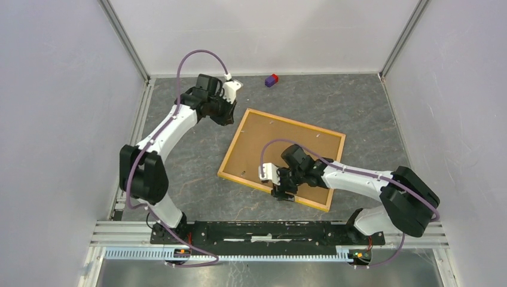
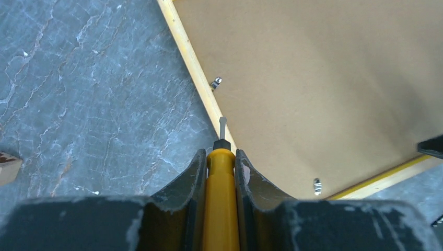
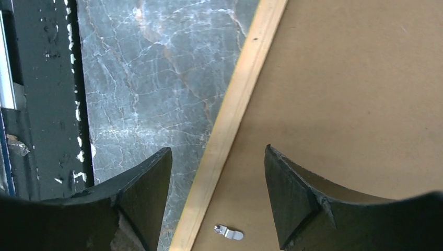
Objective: Take the photo out of the frame
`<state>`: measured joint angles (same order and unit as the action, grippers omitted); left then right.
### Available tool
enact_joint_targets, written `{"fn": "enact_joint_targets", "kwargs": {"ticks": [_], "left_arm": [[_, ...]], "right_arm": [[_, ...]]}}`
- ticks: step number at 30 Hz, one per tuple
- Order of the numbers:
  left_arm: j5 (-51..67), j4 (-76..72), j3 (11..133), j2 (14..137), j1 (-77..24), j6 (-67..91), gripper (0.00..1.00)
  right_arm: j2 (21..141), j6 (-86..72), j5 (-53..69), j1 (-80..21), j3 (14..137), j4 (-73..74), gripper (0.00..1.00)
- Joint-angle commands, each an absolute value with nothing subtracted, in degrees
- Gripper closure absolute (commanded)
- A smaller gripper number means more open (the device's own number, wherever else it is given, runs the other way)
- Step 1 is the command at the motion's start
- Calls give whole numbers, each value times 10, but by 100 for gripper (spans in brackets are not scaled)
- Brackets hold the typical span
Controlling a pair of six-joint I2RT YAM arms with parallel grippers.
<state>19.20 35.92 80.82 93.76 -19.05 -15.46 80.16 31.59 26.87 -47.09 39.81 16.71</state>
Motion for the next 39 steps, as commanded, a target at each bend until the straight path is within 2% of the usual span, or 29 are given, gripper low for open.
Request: {"fn": "enact_joint_targets", "kwargs": {"ticks": [1, 15, 25, 39], "left_arm": [[128, 368, 856, 971, -219, -232, 98], [24, 351, 918, 1081, -284, -276, 98], [2, 344, 938, 1132, -294, -293, 98], [-40, 351, 917, 1132, -303, -333, 98]], "right_arm": [[783, 323, 220, -505, 383, 109, 30], [826, 332, 183, -536, 370, 115, 40], [847, 342, 190, -536, 377, 135, 47], [858, 345, 198, -536, 384, 148, 52]]}}
